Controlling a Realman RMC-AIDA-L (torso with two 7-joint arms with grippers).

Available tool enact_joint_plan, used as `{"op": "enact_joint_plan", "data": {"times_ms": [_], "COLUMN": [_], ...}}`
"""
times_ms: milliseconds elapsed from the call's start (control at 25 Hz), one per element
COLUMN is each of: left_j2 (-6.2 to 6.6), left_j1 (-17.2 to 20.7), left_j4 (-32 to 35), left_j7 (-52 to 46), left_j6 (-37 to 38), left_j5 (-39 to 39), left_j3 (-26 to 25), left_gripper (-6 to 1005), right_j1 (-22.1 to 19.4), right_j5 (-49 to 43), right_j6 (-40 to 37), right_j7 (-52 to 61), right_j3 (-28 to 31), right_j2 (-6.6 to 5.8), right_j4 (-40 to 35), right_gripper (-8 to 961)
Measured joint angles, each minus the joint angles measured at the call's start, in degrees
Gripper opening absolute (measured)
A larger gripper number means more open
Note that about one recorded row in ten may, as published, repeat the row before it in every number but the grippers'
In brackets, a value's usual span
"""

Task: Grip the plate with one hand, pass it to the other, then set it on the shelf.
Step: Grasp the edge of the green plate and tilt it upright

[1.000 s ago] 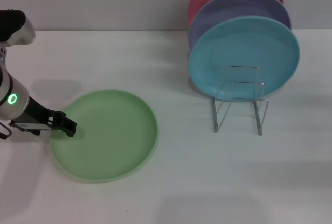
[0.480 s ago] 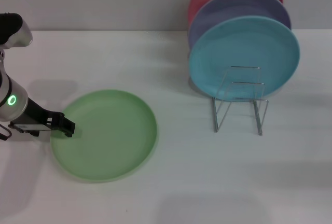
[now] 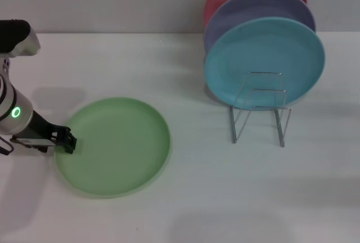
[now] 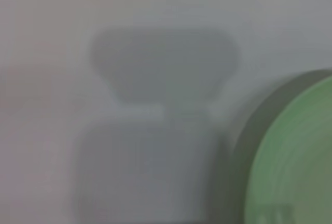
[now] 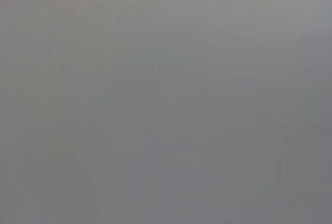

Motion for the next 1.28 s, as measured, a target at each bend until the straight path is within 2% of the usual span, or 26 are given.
{"op": "enact_joint_plan", "data": {"times_ms": [600, 800, 1280], "left_j2": [-0.15, -0.17, -0.15], "left_j1": [-0.51, -0.51, -0.51], "left_j4": [0.14, 0.30, 0.81], "left_j7": [0.45, 0.47, 0.60], "left_j6": [0.00, 0.00, 0.08], "left_j5": [0.17, 0.16, 0.16], "left_j3": [0.12, 0.12, 0.12], "left_gripper": [321, 260, 255], "right_j1": [-0.10, -0.13, -0.24], "right_j5": [0.18, 0.18, 0.18], "right_j6": [-0.07, -0.07, -0.52], "right_j7": [0.06, 0.07, 0.07], "right_j3": [0.00, 0.00, 0.00], "right_j2": [0.02, 0.02, -0.06], "right_j4": [-0.02, -0.02, -0.02], "right_gripper": [565, 565, 565]}}
